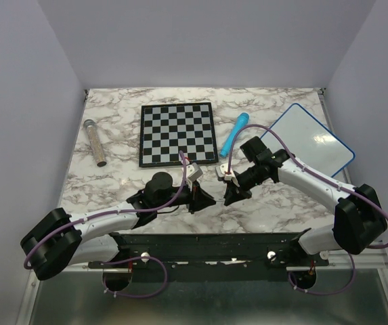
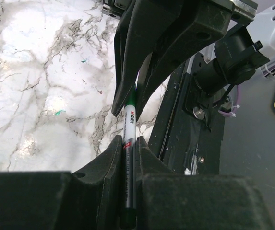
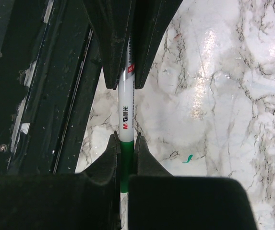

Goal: Write a sentence on the whiteboard
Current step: Pass from the right arm to the left, then open the pen cap of the whiteboard marker.

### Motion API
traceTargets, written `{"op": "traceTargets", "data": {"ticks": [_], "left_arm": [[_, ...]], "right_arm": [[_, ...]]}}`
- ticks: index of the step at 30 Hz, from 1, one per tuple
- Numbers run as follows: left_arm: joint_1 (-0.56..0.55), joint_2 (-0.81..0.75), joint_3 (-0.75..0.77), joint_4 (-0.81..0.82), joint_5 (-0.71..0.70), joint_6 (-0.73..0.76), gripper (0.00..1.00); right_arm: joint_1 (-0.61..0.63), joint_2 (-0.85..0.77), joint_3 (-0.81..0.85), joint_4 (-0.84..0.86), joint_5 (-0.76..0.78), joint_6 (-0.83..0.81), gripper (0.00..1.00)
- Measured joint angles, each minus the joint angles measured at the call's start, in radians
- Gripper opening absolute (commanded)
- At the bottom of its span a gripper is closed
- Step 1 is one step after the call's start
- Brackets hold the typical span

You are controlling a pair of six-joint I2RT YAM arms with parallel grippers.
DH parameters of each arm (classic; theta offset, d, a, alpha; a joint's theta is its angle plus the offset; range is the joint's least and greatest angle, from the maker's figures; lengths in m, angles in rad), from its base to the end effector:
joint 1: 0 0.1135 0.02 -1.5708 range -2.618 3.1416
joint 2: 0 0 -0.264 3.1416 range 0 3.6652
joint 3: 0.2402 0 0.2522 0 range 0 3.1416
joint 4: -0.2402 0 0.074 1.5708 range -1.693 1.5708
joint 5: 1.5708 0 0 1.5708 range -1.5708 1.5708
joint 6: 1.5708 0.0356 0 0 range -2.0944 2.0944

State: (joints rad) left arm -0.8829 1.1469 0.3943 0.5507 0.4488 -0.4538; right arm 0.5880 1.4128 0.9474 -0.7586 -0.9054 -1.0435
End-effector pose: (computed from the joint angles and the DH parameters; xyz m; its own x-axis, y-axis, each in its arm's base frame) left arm 0.1374 -0.1915 0.2092 -0.5379 0.0324 -0.8424 0.8124 0.2869 -0.5077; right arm 0.1982 0.1658 0.2276 0.0944 -0.5783 -0.8104 -0.9605 -0.2669 0.0786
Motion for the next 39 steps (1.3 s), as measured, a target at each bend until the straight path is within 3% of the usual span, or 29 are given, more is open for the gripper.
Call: {"op": "traceTargets", "data": {"ticks": [2,6,7,8,10,14,21,31,33,34,35,39], "left_arm": [[0.0,0.002,0.0,0.001,0.0,-0.002,0.0],[0.0,0.002,0.0,0.002,0.0,-0.003,0.0],[0.0,0.002,0.0,0.002,0.0,-0.004,0.0],[0.0,0.002,0.0,0.003,0.0,-0.004,0.0],[0.0,0.002,0.0,0.005,-0.002,-0.007,0.0],[0.0,-0.014,-0.01,0.012,-0.016,-0.011,0.0],[0.0,-0.124,-0.081,0.008,-0.054,-0.011,0.0],[0.0,-0.127,-0.085,0.025,-0.058,-0.017,0.0],[0.0,-0.119,-0.085,0.033,-0.058,-0.02,0.0],[0.0,-0.116,-0.085,0.035,-0.059,-0.022,0.0],[0.0,-0.113,-0.085,0.036,-0.059,-0.023,0.0],[0.0,-0.109,-0.085,0.038,-0.06,-0.024,0.0]], "right_arm": [[0.0,0.0,0.0,-0.001,0.0,0.001,0.01],[0.0,0.0,0.0,-0.002,0.0,0.003,0.05],[0.0,0.0,0.0,-0.002,0.0,0.004,0.14],[0.0,0.0,0.0,-0.002,0.0,0.004,0.45],[0.0,0.0,0.0,-0.003,-0.002,0.016,0.73],[-0.01,0.0,0.022,-0.002,0.011,0.044,0.83],[-0.126,-0.041,0.032,-0.002,-0.007,0.049,0.68],[-0.087,-0.005,0.033,-0.039,-0.062,0.032,0.56],[-0.068,0.005,0.033,-0.043,-0.063,0.032,0.45],[-0.06,0.011,0.033,-0.046,-0.064,0.03,0.32],[-0.051,0.019,0.034,-0.049,-0.066,0.03,0.01],[-0.039,0.036,0.038,-0.067,-0.064,0.019,0.0]]}}
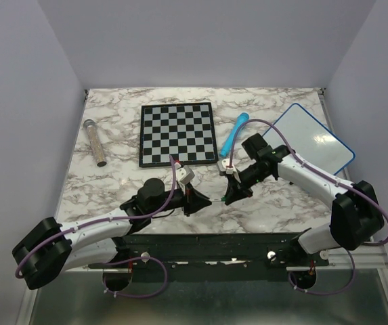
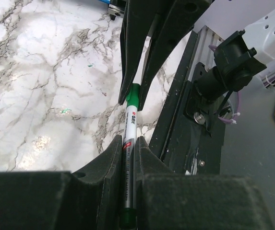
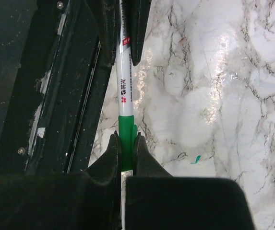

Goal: Write a sentence on the whiteboard
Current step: Open the pen cap of the whiteboard marker, then put down the pen cap at the center of the board.

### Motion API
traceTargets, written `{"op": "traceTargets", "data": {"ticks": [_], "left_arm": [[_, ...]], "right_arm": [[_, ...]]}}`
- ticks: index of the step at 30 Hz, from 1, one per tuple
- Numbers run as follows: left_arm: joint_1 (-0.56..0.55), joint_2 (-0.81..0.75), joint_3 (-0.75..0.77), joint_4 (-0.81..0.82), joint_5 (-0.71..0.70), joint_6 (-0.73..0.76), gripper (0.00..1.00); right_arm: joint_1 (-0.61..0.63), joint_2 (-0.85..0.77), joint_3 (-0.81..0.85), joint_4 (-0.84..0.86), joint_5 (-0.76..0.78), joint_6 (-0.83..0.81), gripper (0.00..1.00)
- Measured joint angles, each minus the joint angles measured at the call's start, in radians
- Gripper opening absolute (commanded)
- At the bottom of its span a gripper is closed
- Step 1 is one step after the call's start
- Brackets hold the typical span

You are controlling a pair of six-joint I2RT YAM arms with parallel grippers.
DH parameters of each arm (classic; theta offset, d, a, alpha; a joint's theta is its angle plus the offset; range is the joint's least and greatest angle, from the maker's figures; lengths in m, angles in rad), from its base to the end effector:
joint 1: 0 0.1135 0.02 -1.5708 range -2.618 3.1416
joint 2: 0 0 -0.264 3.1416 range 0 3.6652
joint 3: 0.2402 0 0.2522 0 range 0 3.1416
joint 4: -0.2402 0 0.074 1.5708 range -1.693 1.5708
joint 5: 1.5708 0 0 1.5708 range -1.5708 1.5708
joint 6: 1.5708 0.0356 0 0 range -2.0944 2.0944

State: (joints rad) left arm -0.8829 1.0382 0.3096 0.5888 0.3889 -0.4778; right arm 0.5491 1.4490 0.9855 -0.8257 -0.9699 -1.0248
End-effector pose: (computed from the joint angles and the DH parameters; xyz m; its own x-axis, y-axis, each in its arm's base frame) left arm 0.1258 -0.1743 0.2077 -0.5169 -0.0412 -0.8551 0.8058 0.3136 -0.5023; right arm 0.2065 0.1608 0.2293 -0.0062 -0.5703 -0.8214 -0.9550 -0.2401 0.1740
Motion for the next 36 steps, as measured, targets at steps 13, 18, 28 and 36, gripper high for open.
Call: {"op": "traceTargets", "data": {"ticks": [13,18,28,36], "left_arm": [[0.0,-0.273,-0.022,-0.188,-0.153,0.142,0.0],[0.002,-0.274,-0.022,-0.208,-0.197,0.155,0.0],[0.006,-0.329,-0.055,-0.231,-0.356,0.052,0.0],[0.013,-0.39,-0.045,-0.284,-0.405,0.014,0.0]], "right_arm": [[-0.1,0.008,0.007,0.016,0.098,-0.033,0.01],[-0.119,0.013,-0.024,0.047,0.172,-0.019,0.07],[-0.119,0.142,-0.041,0.138,0.43,0.077,0.45],[-0.121,0.159,-0.034,0.126,0.509,0.117,0.63]]}}
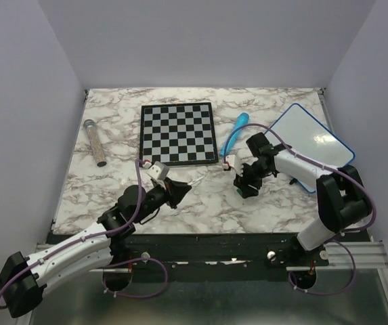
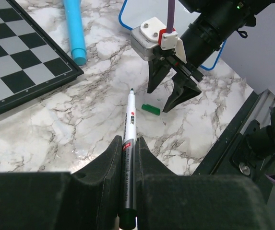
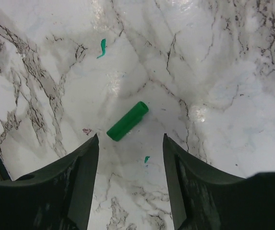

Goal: Write a sentence on the whiteboard
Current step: Put down the pen cap at the center of the board, then pick up the whiteboard from the whiteboard stand.

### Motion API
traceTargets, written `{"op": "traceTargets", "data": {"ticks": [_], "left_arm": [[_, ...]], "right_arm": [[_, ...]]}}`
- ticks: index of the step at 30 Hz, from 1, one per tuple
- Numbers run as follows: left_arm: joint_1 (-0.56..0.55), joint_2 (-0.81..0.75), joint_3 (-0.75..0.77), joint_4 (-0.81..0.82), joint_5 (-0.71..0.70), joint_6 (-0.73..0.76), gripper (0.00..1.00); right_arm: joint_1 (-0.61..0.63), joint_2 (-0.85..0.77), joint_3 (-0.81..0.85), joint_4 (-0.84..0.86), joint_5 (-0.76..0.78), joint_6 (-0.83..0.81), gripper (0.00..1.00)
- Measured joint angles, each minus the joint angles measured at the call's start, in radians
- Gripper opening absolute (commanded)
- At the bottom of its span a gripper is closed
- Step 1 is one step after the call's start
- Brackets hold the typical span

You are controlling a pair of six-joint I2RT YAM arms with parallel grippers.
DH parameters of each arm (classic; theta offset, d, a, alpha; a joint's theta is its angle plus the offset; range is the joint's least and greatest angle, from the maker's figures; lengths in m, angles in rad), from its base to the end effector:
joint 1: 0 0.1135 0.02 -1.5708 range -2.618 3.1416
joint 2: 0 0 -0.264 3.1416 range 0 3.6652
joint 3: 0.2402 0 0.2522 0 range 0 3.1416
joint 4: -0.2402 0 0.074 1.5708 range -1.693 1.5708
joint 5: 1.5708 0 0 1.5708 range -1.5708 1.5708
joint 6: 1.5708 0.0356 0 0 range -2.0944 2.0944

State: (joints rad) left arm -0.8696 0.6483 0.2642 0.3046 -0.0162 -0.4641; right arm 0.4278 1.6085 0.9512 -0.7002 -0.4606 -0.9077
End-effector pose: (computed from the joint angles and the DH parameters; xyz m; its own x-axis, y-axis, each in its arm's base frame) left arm 0.1091 -0.1283 0.2280 -0.3831 -0.2400 -0.8920 0.6509 0.6150 -0.4450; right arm 0.2509 0.1318 0.1717 -0.1871 -0.8612 -0.4727 -0.9823 0.1582 0.1006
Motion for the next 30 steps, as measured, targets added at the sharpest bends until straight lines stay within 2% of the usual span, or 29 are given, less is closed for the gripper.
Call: {"op": "traceTargets", "data": {"ticks": [3,6,11,15,18,20,30], "left_arm": [[0.005,-0.006,0.058,-0.072,0.0,0.012,0.0],[0.011,-0.006,0.166,-0.166,0.0,0.056,0.0],[0.037,0.017,0.365,-0.281,0.017,0.172,0.0],[0.073,0.052,0.454,-0.338,0.071,0.272,0.0],[0.099,0.06,0.452,-0.376,0.116,0.31,0.0],[0.11,0.06,0.446,-0.404,0.142,0.325,0.0],[0.16,0.04,0.436,-0.441,0.227,0.357,0.0]], "right_arm": [[-0.019,-0.043,0.02,-0.034,0.0,0.018,0.64],[-0.095,-0.155,0.077,-0.099,-0.016,0.034,0.66],[-0.319,-0.365,0.217,-0.134,-0.053,0.103,0.7],[-0.527,-0.432,0.27,-0.145,-0.082,0.173,0.75],[-0.696,-0.401,0.306,-0.167,-0.097,0.208,0.77],[-0.766,-0.355,0.351,-0.192,-0.098,0.212,0.77],[-0.903,-0.012,0.648,-0.246,-0.105,0.238,0.79]]}}
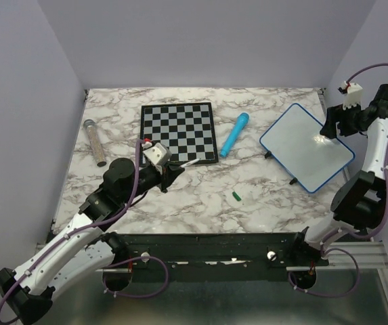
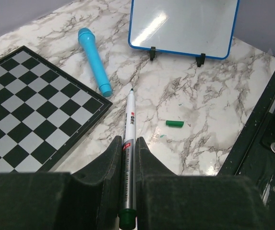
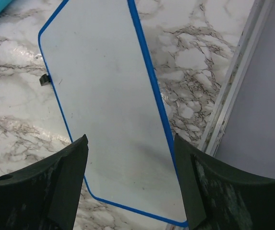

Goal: Write a sentence on the whiteboard
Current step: Pick up the whiteboard from the whiteboard stand.

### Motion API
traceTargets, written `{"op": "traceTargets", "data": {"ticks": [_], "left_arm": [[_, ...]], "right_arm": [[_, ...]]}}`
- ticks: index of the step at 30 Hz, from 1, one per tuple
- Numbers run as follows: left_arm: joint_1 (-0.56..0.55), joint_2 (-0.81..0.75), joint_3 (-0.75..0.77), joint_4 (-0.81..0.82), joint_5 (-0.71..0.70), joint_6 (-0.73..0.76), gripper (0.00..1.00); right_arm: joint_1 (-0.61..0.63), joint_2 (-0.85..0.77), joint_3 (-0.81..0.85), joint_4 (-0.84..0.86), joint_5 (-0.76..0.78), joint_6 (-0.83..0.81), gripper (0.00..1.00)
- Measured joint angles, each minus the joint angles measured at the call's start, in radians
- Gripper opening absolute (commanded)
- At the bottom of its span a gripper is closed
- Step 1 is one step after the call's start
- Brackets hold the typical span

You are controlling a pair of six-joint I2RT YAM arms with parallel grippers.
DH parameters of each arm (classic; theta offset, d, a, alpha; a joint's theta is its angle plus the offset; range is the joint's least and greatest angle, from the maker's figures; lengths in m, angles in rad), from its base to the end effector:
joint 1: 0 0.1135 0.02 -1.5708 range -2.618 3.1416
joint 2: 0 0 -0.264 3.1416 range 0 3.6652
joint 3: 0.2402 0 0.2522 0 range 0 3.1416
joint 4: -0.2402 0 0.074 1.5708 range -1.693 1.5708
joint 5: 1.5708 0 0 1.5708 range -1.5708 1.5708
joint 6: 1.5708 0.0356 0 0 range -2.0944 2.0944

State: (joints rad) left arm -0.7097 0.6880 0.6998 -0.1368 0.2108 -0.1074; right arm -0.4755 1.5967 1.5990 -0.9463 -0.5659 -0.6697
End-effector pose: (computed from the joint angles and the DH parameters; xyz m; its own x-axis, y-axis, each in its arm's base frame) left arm 0.1228 -0.1153 0.3305 -0.1792 0.0158 -0.9837 0.7800 0.6117 -0.1323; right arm 0.3045 -0.1353 0.3537 -0.6308 -0.2645 -0.7294 -0.3632 0.9314 -0.0236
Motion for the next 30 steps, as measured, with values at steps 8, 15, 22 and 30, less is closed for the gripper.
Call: {"op": "traceTargets", "data": {"ticks": [8,15,22,30], "left_arm": [[0.082,0.045,-0.004,-0.001,0.076,0.002,0.0],[0.12,0.067,-0.008,0.0,0.116,-0.005,0.0],[0.142,0.083,-0.01,0.001,0.128,-0.01,0.0],[0.154,0.097,-0.013,0.009,0.145,-0.014,0.0]], "right_arm": [[-0.009,0.238,0.205,-0.072,-0.008,-0.013,0.78],[-0.009,0.402,0.353,-0.189,-0.055,-0.092,0.67],[-0.009,0.468,0.374,-0.318,-0.133,-0.189,0.54],[-0.011,0.468,0.38,-0.37,-0.229,-0.21,0.03]]}}
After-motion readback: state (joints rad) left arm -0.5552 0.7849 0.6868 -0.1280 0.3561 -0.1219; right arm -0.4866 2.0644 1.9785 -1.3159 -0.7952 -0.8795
